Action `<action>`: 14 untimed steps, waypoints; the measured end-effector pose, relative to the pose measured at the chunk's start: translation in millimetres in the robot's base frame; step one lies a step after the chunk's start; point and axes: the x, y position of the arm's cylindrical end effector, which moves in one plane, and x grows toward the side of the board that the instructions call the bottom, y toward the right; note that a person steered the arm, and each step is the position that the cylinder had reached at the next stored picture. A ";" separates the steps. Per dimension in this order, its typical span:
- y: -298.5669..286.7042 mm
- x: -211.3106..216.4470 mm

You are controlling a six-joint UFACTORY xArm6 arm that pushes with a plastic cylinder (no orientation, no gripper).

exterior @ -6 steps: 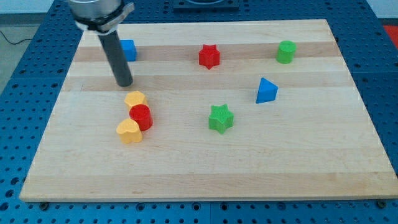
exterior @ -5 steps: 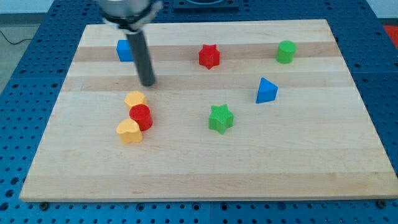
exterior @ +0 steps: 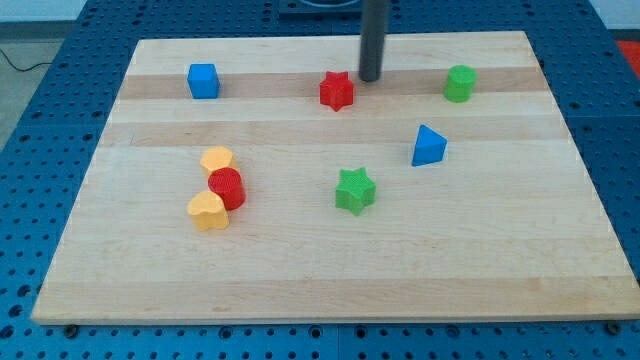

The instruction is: Move the red star above the yellow hexagon

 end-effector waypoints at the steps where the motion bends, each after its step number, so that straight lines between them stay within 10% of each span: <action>1: -66.6 32.9; 3: -98.9 30.4; 6: 11.5 55.4; 8: -111.4 59.8; 14: -177.6 36.6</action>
